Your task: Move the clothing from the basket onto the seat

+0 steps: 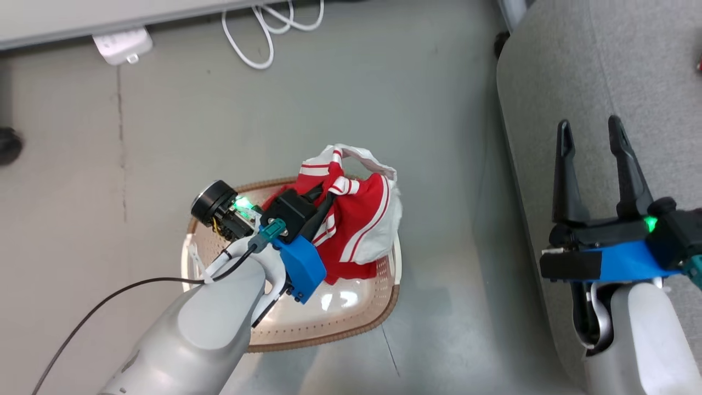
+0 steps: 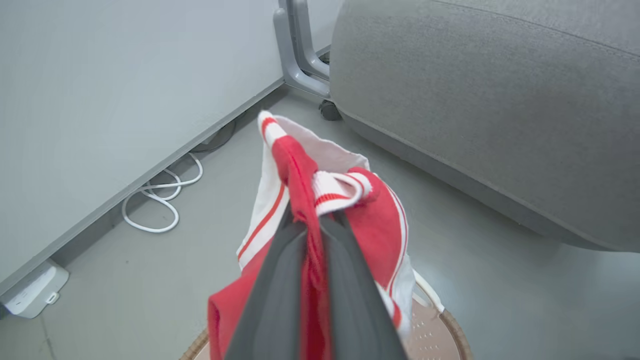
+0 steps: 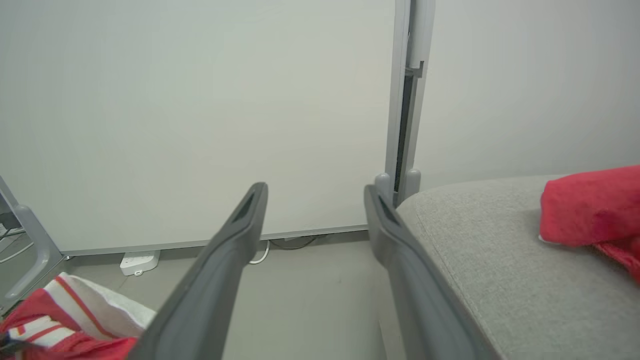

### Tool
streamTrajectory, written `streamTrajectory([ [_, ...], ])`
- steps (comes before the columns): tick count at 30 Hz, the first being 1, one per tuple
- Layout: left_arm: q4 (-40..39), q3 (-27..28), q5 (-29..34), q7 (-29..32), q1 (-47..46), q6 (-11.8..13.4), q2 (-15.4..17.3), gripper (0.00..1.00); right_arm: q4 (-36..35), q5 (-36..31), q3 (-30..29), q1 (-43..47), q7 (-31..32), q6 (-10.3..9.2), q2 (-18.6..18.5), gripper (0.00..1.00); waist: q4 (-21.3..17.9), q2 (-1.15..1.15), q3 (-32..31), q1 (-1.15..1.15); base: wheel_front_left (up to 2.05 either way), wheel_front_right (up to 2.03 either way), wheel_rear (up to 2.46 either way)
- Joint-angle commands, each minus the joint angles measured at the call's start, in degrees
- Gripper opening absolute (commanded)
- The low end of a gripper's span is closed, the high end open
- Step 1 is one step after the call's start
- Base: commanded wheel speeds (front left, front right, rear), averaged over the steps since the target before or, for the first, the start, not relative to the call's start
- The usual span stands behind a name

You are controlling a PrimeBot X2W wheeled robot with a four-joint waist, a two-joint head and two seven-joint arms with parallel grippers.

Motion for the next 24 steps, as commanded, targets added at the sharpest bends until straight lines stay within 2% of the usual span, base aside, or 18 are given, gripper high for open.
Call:
streamTrajectory([
  [1,-1.23,0.87,0.01,-0.17,1.0,0.39,0.34,0.0,0.35,-0.46,-0.16,1.42,-0.05,-0.06,0.03,1.0,0.57,0.0,-3.12,0.01,0.0,0.0,0.0],
  [13,-12.29,7.66,0.94,-0.18,4.73,1.34,-0.08,0.0,2.26,0.04,-0.08,6.86,-0.05,-0.05,0.03,1.0,1.95,0.0,-12.45,0.01,0.0,0.0,0.0],
  [24,-18.66,9.94,1.55,-0.18,7.07,0.99,-0.8,0.0,3.64,0.72,0.41,11.1,-0.04,-0.06,0.03,1.0,2.99,0.0,-19.35,0.01,0.0,0.0,0.0],
])
